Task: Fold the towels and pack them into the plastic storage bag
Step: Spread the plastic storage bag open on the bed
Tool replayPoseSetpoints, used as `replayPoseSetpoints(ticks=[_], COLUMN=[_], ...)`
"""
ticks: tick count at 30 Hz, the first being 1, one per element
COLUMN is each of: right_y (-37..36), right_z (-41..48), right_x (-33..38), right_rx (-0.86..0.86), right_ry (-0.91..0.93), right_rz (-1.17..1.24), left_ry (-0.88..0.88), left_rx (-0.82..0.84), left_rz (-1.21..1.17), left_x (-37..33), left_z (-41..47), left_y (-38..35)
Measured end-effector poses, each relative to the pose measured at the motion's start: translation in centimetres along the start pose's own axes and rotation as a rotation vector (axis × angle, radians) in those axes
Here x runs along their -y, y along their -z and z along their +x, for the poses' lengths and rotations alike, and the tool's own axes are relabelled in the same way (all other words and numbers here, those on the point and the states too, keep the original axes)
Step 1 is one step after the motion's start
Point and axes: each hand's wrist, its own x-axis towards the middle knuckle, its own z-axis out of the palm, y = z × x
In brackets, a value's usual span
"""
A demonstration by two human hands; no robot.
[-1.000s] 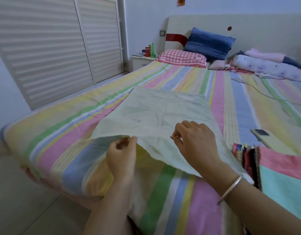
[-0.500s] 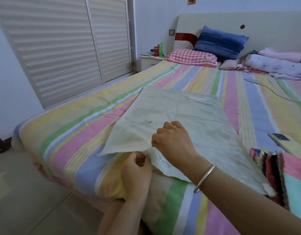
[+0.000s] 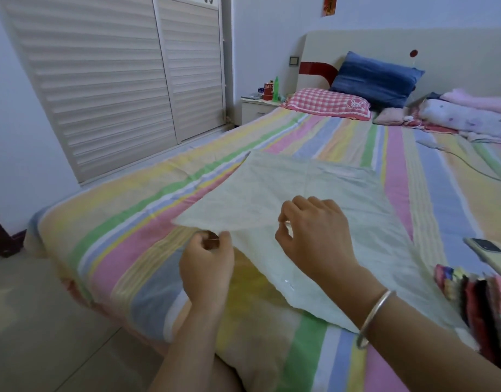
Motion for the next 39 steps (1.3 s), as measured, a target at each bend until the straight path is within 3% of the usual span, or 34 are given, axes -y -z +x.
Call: replayPoseSetpoints(ticks=[7, 12, 17, 22, 25, 28, 35, 39], right_y=[-2.5, -1.6, -1.4, -1.6, -0.6, 1.2, 9.1, 15.0], right_z=[0.6, 4.7, 5.0, 1.5, -1.1, -3.8, -11.8, -18.2], right_x=[2.9, 2.7, 2.8, 3.0, 2.5, 1.0, -7.9, -13.2], right_rx=[0.119, -0.027, -0.034, 0.081, 0.233, 0.303, 0.268, 0.233], right_ry=[0.194, 0.017, -0.049, -0.011, 0.056, 0.042, -0.252, -0.440], right_rz=[0.026, 0.057, 0.117, 0.207, 0.267, 0.277, 0.184, 0.130], left_ry=[-0.010, 0.019, 0.005, -0.013, -0.188, -0.332, -0.487, -0.614], left_rx=[0.031, 0.083, 0.094, -0.042, -0.123, 0.042, 0.467, 0.754], left_rz=[0.032, 0.280, 0.341, 0.120, -0.055, -0.153, -0.282, -0.225], left_x=[2.2, 5.7, 6.7, 4.8, 2.5, 0.9, -2.9, -5.3], left_z=[-0.3, 0.8, 0.3, -1.4, -4.2, -7.4, -17.2, -24.1], left_y=[-0.2, 0.8, 1.0, 2.1, 2.8, 1.6, -4.6, -7.0])
